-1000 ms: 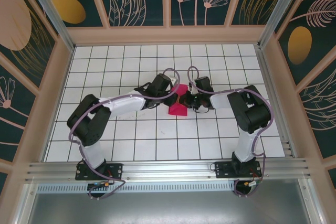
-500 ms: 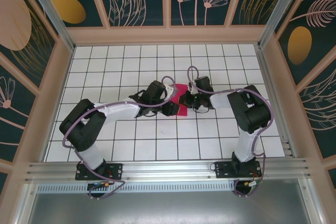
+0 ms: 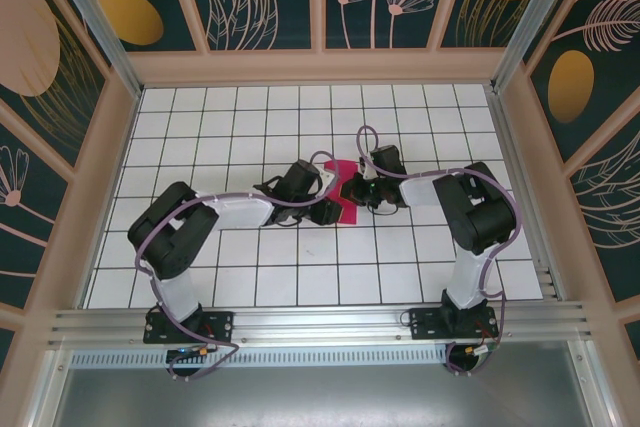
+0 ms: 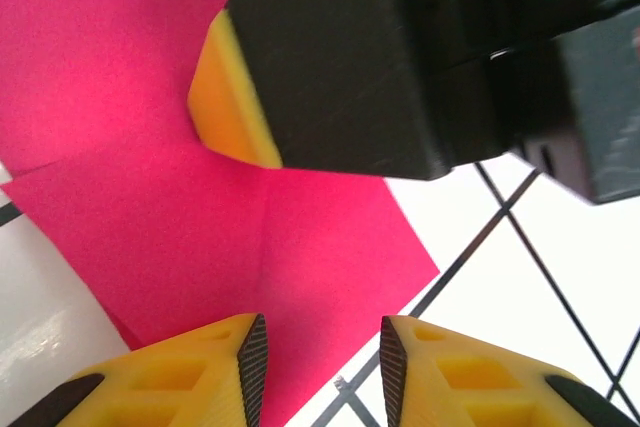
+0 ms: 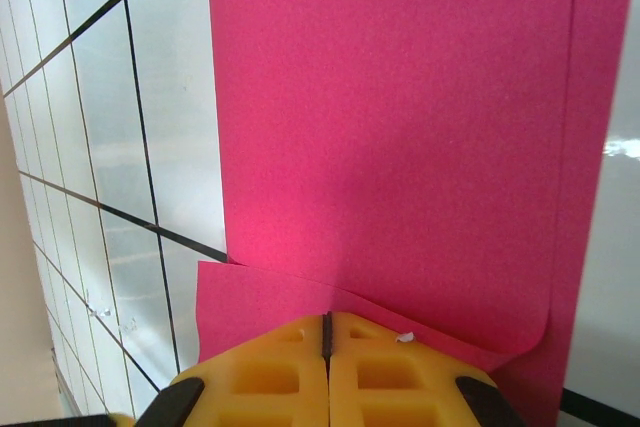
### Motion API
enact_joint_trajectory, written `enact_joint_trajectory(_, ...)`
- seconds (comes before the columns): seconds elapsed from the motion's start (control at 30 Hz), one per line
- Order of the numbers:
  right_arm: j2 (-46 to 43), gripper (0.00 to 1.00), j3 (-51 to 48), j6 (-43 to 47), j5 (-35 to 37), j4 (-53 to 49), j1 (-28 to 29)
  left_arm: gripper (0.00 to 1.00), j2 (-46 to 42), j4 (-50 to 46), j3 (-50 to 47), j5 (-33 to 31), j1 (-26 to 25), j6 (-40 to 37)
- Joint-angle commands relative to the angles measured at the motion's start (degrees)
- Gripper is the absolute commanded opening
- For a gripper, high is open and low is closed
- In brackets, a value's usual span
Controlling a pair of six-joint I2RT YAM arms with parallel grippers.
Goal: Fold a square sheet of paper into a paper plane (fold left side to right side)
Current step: Fold the triangle a second time at the center of the table.
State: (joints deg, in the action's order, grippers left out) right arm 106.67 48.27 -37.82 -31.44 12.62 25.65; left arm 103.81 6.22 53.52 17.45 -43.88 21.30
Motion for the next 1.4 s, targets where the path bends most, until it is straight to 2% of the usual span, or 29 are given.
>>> enact_joint_trajectory(0.0,1.7,0.08,0.1,1.7,3.4,-4.3,0.0,0.38,1.4,0.3,-1.1,-1.9,-0.2,0.3)
enact_joint_trajectory(0.4,1.1,0.08,0.5,2.3,2.9,-4.3,-0.2,0.35,3.9,0.7,-1.7,-2.9,-0.2,0.4)
enact_joint_trajectory(0.67,-7.3,0.04,0.1,5.0,1.9,-4.5,-2.4,0.28,5.6,0.1,-3.1,-3.8,-0.2,0.3)
enact_joint_trajectory(0.83,-10.0,0.0,-1.9,4.9,0.8,-4.7,-0.8,0.26,5.8,0.0,-3.8,-4.4,-0.2,0.3)
enact_joint_trajectory(1.07,-7.2,0.0,-3.3,0.1,1.3,0.1,3.2,0.25,5.9,-0.9,-4.0,-5.5,-0.4,0.1)
enact_joint_trajectory(1.37,-2.8,0.0,-1.8,-0.8,2.0,0.2,4.9,0.24,5.9,-1.0,-4.2,-6.2,-0.6,0.1)
